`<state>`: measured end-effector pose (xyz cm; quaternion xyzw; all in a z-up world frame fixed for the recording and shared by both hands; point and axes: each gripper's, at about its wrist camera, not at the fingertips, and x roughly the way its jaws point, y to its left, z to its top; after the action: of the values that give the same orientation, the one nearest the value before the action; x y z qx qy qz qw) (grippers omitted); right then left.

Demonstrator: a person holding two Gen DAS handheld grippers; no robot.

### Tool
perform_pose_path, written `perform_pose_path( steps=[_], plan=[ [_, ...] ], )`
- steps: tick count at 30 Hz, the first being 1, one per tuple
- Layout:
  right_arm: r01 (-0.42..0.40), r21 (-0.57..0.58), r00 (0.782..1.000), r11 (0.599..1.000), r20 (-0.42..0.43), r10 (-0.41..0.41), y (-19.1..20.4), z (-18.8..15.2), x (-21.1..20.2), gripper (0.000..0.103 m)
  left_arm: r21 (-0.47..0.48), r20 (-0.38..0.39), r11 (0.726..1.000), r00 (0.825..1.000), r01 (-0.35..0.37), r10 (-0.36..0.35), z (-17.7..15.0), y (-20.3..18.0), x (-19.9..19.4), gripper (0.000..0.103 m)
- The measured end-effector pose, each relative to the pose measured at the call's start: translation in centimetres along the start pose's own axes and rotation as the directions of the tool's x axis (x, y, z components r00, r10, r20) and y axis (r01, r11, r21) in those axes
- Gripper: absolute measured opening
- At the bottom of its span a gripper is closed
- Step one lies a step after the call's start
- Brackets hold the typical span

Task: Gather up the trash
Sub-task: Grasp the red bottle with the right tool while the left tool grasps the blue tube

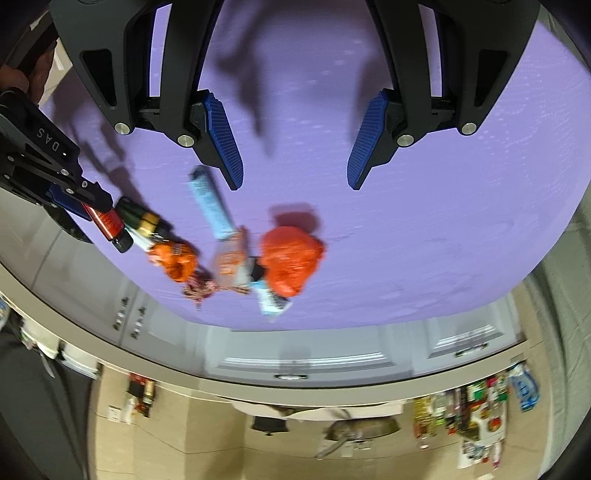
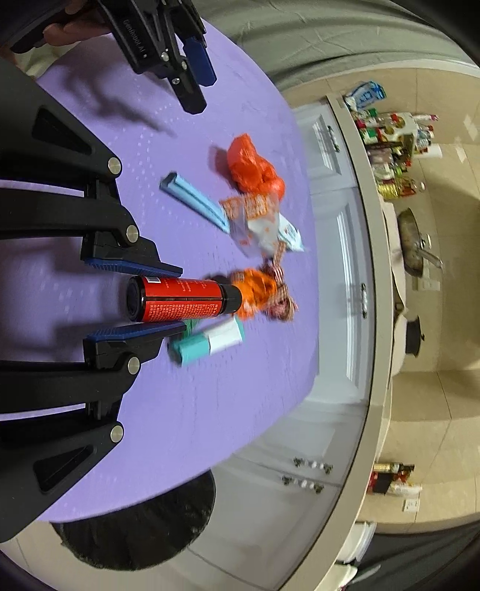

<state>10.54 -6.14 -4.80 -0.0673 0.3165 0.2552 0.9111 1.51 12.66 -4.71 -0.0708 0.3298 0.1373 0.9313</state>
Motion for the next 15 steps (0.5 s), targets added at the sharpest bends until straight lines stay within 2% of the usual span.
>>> perform_pose_path(
  steps=[7,11,15],
  plan=[
    [0.05,0.061,0.999,0.997,0.012,-0.051,-3.4,-0.8,-0.8,0.025,0.053,-0.01,0.998,0.999,0.046,-0.046,0.2,-3.8,1.1,0.057],
    [0.068,0.093,0.998,0.993,0.012,-0.069,-5.0,-1.3,-1.1,0.025,0.069,-0.021,0.996,0.999,0.049,-0.047,0.5,-5.3,2.1,0.057],
    [0.077,0.122,0.997,0.99,0.014,-0.079,-6.5,-1.6,-1.3,0.025,0.072,-0.043,0.996,0.998,0.054,-0.051,0.7,-6.3,3.1,0.05]
  ],
)
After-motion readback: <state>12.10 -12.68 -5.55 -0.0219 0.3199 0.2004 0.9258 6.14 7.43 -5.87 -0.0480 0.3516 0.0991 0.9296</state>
